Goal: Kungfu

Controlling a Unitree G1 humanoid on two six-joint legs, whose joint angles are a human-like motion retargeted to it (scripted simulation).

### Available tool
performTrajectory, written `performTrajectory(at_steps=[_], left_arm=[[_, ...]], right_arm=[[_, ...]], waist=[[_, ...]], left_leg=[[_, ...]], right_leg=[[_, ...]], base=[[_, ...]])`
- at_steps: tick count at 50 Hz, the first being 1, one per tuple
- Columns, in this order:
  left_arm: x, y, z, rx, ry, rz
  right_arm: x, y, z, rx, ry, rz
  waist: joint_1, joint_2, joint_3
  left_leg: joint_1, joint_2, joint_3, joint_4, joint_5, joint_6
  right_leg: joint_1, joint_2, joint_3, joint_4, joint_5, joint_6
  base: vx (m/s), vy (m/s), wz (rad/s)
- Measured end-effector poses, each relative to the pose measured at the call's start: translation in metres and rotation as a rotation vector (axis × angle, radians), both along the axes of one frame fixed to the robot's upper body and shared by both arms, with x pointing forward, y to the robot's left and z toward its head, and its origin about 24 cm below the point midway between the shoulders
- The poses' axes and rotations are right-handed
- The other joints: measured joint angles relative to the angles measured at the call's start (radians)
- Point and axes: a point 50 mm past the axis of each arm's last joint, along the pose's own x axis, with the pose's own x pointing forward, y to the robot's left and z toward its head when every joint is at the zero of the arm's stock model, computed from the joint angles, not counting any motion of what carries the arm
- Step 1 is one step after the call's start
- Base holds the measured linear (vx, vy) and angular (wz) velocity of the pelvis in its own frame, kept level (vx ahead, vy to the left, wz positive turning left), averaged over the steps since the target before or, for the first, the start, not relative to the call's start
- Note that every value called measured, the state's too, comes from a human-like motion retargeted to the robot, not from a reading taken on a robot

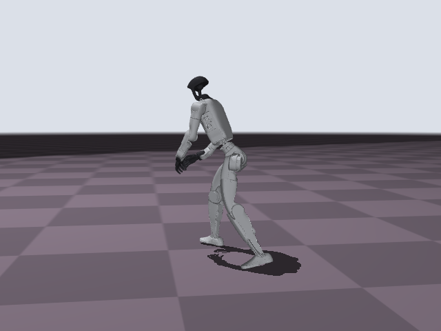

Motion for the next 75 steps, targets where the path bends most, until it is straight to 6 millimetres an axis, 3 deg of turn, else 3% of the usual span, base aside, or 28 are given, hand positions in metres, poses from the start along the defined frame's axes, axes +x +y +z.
performTrajectory(at_steps=[2,5,8,12,18,21,23,25,30,35,38,41,44,46,52,55,60,62,65,69,72,75], left_arm=[[0.016,-0.003,0.010,0.063,0.078,0.001],[0.025,-0.007,0.011,0.192,0.152,-0.001],[0.040,-0.001,0.026,0.303,0.093,0.022],[0.048,-0.003,0.039,0.327,0.073,0.030],[0.051,0.005,0.045,0.252,0.100,0.079],[0.048,0.025,0.047,0.229,0.142,0.118],[0.036,0.044,0.046,0.235,0.188,0.144],[0.010,0.062,0.045,0.238,0.245,0.158],[-0.054,0.073,0.058,0.100,0.183,0.088],[-0.078,0.076,0.049,-0.013,0.194,0.149],[-0.080,0.088,0.045,-0.132,0.183,0.294],[-0.075,0.096,0.043,-0.369,0.191,0.439],[-0.074,0.103,0.034,-0.590,0.221,0.545],[-0.077,0.116,0.022,-0.611,0.255,0.603],[-0.122,0.170,-0.049,-0.155,0.443,0.691],[-0.155,0.175,-0.083,0.024,0.584,0.649],[-0.195,0.158,-0.116,0.111,0.792,0.555],[-0.192,0.154,-0.117,0.122,0.764,0.554],[-0.169,0.148,-0.105,0.088,0.623,0.572],[-0.115,0.124,-0.076,-0.210,0.467,0.642],[-0.055,0.101,-0.027,-0.641,0.419,0.595],[-0.001,0.082,0.047,-1.088,0.377,0.423]], right_arm=[[0.018,0.013,0.024,0.068,-0.046,0.057],[0.027,0.028,0.034,0.104,-0.049,0.104],[0.033,0.024,0.042,0.145,-0.076,0.084],[0.042,0.020,0.065,0.208,-0.127,0.098],[0.047,0.028,0.084,0.136,-0.109,0.221],[0.041,0.041,0.096,0.173,-0.062,0.338],[0.025,0.059,0.098,0.236,-0.034,0.451],[0.001,0.074,0.112,0.308,-0.032,0.589],[-0.059,0.107,0.131,0.401,-0.157,0.845],[-0.071,0.111,0.129,0.433,-0.248,0.842],[-0.068,0.111,0.116,0.484,-0.209,0.785],[-0.063,0.109,0.111,0.575,-0.150,0.753],[-0.057,0.103,0.112,0.640,-0.134,0.719],[-0.053,0.096,0.111,0.638,-0.131,0.694],[-0.053,0.076,0.099,0.605,-0.074,0.646],[-0.056,0.072,0.092,0.601,-0.027,0.644],[-0.061,0.073,0.090,0.579,-0.008,0.670],[-0.061,0.073,0.091,0.567,-0.008,0.674],[-0.060,0.074,0.096,0.562,-0.023,0.678],[-0.056,0.074,0.109,0.580,-0.075,0.679],[-0.051,0.068,0.118,0.611,-0.132,0.625],[-0.050,0.050,0.122,0.671,-0.188,0.532]], waist=[[-0.014,0.073,0.056],[-0.031,0.208,0.119],[-0.036,0.244,0.191],[-0.039,0.275,0.284],[-0.034,0.308,0.341],[0.000,0.330,0.341],[0.023,0.336,0.330],[0.047,0.333,0.315],[0.114,0.310,0.284],[0.130,0.279,0.266],[0.144,0.267,0.255],[0.134,0.257,0.245],[0.112,0.256,0.245],[0.100,0.258,0.245],[0.095,0.239,0.247],[0.093,0.225,0.239],[0.076,0.211,0.223],[0.082,0.213,0.216],[0.096,0.226,0.210],[0.107,0.250,0.190],[0.125,0.305,0.154],[0.070,0.334,0.107]], left_leg=[[-0.013,0.006,-0.025,-0.016,0.013,0.000],[-0.024,0.039,-0.095,-0.001,0.011,0.000],[0.056,0.021,-0.074,-0.060,0.014,0.000],[0.122,0.006,-0.055,-0.113,0.029,0.000],[0.170,-0.043,-0.037,-0.200,0.073,0.000],[0.167,-0.048,-0.023,-0.218,0.086,0.000],[0.163,-0.050,-0.012,-0.232,0.097,0.000],[0.157,-0.052,0.000,-0.239,0.106,0.000],[0.151,-0.080,0.002,-0.254,0.132,0.000],[0.147,-0.128,0.002,-0.299,0.156,0.000],[0.127,-0.124,0.002,-0.294,0.146,0.000],[0.098,-0.116,0.009,-0.280,0.123,0.000],[0.069,-0.111,0.012,-0.271,0.100,0.000],[0.059,-0.117,0.019,-0.276,0.093,0.000],[0.055,-0.121,0.029,-0.270,0.090,0.000],[0.050,-0.126,0.027,-0.273,0.092,0.000],[0.056,-0.135,0.024,-0.304,0.080,0.000],[0.069,-0.125,0.038,-0.320,0.068,0.000],[0.085,-0.109,0.050,-0.342,0.036,0.000],[0.089,-0.085,0.094,-0.352,0.016,0.000],[0.092,-0.051,0.120,-0.347,0.008,0.000],[0.147,-0.127,0.106,-0.404,0.086,0.000]], right_leg=[[-0.088,0.036,0.040,0.118,-0.069,0.014],[-0.113,0.089,0.027,0.167,-0.095,0.003],[-0.113,0.096,0.013,0.209,-0.124,-0.016],[-0.113,0.102,0.003,0.248,-0.143,-0.031],[-0.113,0.102,0.023,0.241,-0.126,-0.025],[-0.113,0.116,0.016,0.210,-0.094,-0.025],[-0.113,0.120,0.008,0.193,-0.076,-0.025],[-0.113,0.121,-0.001,0.172,-0.056,-0.025],[-0.113,0.108,-0.004,0.125,-0.008,-0.029],[-0.113,0.061,0.011,0.070,0.012,-0.033],[-0.113,0.061,-0.001,0.040,0.046,-0.039],[-0.113,0.052,-0.033,0.000,0.088,-0.048],[-0.113,0.047,-0.050,-0.045,0.121,-0.045],[-0.113,0.045,-0.048,-0.075,0.127,-0.045],[-0.113,0.060,-0.039,-0.107,0.146,-0.057],[-0.113,0.054,-0.038,-0.110,0.142,-0.057],[-0.113,0.033,-0.030,-0.123,0.122,-0.047],[-0.113,0.032,-0.041,-0.123,0.114,-0.050],[-0.113,0.039,-0.076,-0.132,0.114,-0.055],[-0.113,0.017,-0.208,-0.109,-0.007,-0.127],[-0.113,-0.014,-0.324,0.008,-0.191,-0.211],[-0.113,-0.097,-0.341,0.098,-0.240,-0.206]], base=[[-0.30,-0.05,-0.45],[0.03,-0.16,-0.39],[-0.02,-0.07,-0.44],[0.00,-0.02,-0.15],[0.06,0.08,-0.02],[0.11,0.09,-0.30],[0.12,0.05,-0.12],[0.08,0.05,-0.27],[0.06,0.11,0.00],[-0.03,0.08,0.37],[-0.06,0.11,-0.04],[-0.10,0.11,-0.12],[-0.10,0.12,-0.08],[-0.08,0.08,0.09],[-0.06,0.02,-0.11],[-0.08,0.02,0.19],[-0.10,-0.03,0.34],[-0.08,-0.01,-0.10],[-0.09,0.03,-0.45],[-0.06,0.05,-0.92],[0.06,-0.06,-0.96],[0.18,-0.16,0.53]])
